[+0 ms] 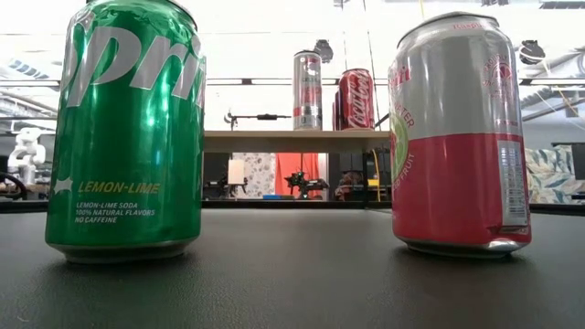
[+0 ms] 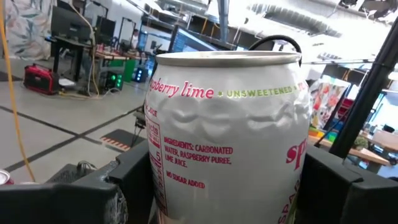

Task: Place canned beverage on shelf
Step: Put the top pink white soda can on the shelf

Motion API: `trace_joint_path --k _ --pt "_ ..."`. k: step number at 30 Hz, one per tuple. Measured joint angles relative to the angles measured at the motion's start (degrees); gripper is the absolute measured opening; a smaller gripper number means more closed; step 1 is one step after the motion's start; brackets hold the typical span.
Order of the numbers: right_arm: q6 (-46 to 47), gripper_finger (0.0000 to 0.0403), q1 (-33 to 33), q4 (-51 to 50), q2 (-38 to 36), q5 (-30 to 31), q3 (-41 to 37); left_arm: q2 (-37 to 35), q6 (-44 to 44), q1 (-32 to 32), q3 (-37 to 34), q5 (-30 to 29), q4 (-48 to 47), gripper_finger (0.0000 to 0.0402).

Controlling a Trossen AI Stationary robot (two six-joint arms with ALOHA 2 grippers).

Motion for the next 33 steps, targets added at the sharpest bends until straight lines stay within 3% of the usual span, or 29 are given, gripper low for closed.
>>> trace_joint_path --k 6,19,27,33 --pt "1.44 0.0398 -0.03 0.84 -0.02 -1.11 0.00 1.74 0.06 -0.02 0.09 -1.89 0.99 0.0288" --pt "-0.03 0.0395 -0.18 0.84 0.00 -0.29 0.00 6.56 0.02 -0.11 0.07 -2.07 7.81 0.0288" --pt "-1.38 0.0390 -0.18 1.07 0.00 1.05 0.00 7.37 0.46 -0.11 0.04 -1.94 7.21 0.0288" --pt "-2.88 0.0346 -0.47 1.76 0.00 0.94 -0.02 7.61 0.44 -0.11 0.04 -1.87 6.82 0.0288"
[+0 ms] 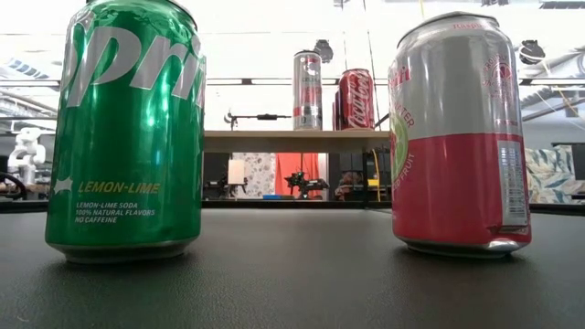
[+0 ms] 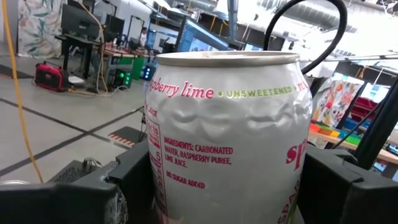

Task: Place canned beverage on shelf
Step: Put the top pink white soda can on the shelf

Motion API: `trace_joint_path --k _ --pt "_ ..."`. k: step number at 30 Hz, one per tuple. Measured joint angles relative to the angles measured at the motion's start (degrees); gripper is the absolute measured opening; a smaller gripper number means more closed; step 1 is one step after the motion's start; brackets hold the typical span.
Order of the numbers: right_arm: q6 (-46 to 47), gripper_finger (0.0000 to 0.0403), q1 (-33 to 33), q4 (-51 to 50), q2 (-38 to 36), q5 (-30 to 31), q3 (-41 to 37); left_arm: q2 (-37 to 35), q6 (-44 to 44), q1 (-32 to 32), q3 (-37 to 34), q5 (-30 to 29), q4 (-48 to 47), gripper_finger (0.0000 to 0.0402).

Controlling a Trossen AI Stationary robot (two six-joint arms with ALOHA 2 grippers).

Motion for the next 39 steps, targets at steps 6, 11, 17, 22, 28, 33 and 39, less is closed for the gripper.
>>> trace_joint_path --k 6,11,17,22,28,33,39 --pt "-0.05 0.0276 0.00 0.11 0.00 -0.11 0.00 0.00 0.07 0.07 0.00 -0.13 -0.01 0.0288" --pt "-0.34 0.0258 0.00 0.01 -0.02 -0.08 0.00 0.00 -0.21 0.07 0.00 -0.20 -0.13 0.0290" --pt "-0.99 0.0271 0.00 -0.09 -0.04 -0.13 0.00 -0.47 -0.55 0.11 0.00 0.68 -0.10 0.0343" --pt "-0.93 0.0269 0.00 -0.48 -0.04 -0.22 -0.04 -3.33 -0.48 0.30 0.01 0.92 -0.88 0.0383" --pt "-0.71 0.0270 -0.04 -0.70 -0.07 -0.44 -0.07 -6.15 -5.52 4.34 0.02 8.55 -2.65 0.0388" --pt "-0.66 0.0270 -0.04 -0.72 -0.09 -1.58 -0.07 -7.22 -7.96 10.83 2.10 20.75 -7.97 0.0388" --pt "-0.53 0.0271 -0.04 -0.76 -0.11 -1.68 -0.07 -6.52 -6.50 16.50 6.95 31.88 -19.21 0.0388"
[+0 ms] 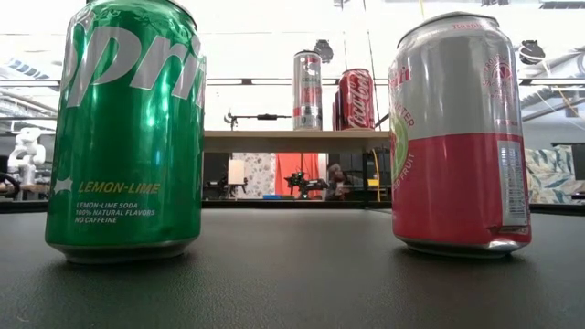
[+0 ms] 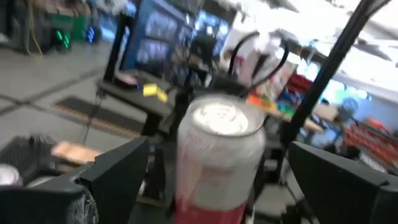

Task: Place canned beverage on shelf
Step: Put the top pink white soda can on the shelf

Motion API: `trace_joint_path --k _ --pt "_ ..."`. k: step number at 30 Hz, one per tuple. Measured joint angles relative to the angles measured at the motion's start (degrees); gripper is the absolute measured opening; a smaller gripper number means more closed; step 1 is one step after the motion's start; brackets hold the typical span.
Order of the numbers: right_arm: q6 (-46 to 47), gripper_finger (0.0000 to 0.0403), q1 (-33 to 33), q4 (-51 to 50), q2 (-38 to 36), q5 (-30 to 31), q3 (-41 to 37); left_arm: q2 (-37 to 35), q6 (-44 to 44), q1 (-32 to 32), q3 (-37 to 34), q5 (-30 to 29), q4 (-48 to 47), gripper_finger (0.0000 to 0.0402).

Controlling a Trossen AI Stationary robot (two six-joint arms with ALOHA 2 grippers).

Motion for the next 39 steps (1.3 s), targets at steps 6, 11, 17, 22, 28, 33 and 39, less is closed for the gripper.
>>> trace_joint_path --k 6,11,17,22,28,33,39 --pt "1.09 0.0271 0.01 -2.84 -0.04 -1.53 0.00 1.49 0.35 1.53 0.19 7.62 -1.83 0.0388" --pt "1.57 0.0271 0.04 -4.35 -0.04 -1.56 0.00 2.96 0.60 1.55 0.27 9.11 -1.68 0.0389" --pt "2.17 0.0271 0.02 -4.68 0.17 -1.56 0.00 5.15 0.64 1.17 0.25 10.57 -0.61 0.0388" --pt "2.18 0.0272 0.02 -5.70 0.17 -1.56 0.00 6.30 0.27 0.69 0.18 9.29 2.93 0.0389" --pt "2.55 0.0272 0.02 -5.77 0.22 -1.54 0.00 7.49 0.25 0.37 0.18 9.27 2.82 0.0388" --pt "2.75 0.0272 0.02 -5.77 0.22 -1.48 0.00 7.62 0.28 0.22 0.18 8.38 2.80 0.0365" --pt "2.76 0.0272 -0.07 -6.06 0.22 -1.13 0.02 7.61 0.51 0.24 0.18 7.63 3.25 0.0328"
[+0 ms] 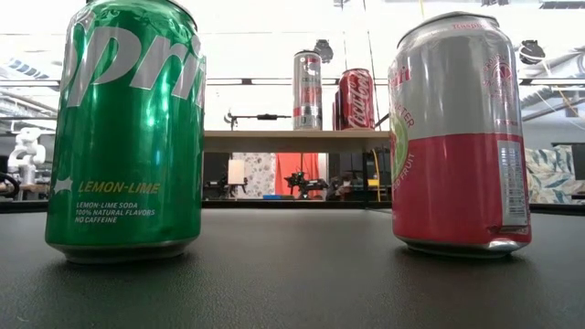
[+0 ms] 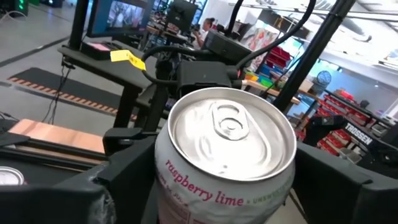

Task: Place canned beverage on shelf
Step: Put the top pink white soda can on the shelf

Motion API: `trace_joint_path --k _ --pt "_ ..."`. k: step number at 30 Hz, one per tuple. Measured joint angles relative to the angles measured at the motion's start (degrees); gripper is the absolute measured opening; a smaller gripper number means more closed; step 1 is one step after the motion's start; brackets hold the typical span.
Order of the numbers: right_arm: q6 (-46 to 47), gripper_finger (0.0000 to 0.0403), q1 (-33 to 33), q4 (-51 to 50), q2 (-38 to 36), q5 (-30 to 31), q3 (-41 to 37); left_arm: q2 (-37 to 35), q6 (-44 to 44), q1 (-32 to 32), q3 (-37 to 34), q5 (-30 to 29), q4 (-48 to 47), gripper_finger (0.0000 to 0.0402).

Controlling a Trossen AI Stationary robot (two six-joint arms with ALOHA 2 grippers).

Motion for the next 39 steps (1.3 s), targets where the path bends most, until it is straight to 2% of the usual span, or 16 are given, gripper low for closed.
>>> trace_joint_path --k 6,14,25,29,39 --pt "0.30 0.0272 -0.24 -0.52 0.00 -0.12 0.04 0.00 0.08 0.04 0.00 1.76 -0.19 0.0301" --pt "1.28 0.0274 -0.33 -0.52 0.00 -0.01 0.04 0.00 -0.26 0.07 -0.02 2.16 -0.22 0.0296" --pt "4.78 0.0354 -0.33 -2.13 -0.65 -0.19 0.07 -0.51 -0.23 0.10 -0.11 3.26 -0.11 0.0295" --pt "5.13 0.0360 -0.35 -2.64 -1.50 -0.21 0.15 -1.21 -0.14 0.56 -0.11 4.15 0.13 0.0294" --pt "5.98 0.0361 -0.35 -11.73 -4.38 -0.34 0.09 -2.75 -0.03 2.46 -0.09 6.32 -0.36 0.0294"
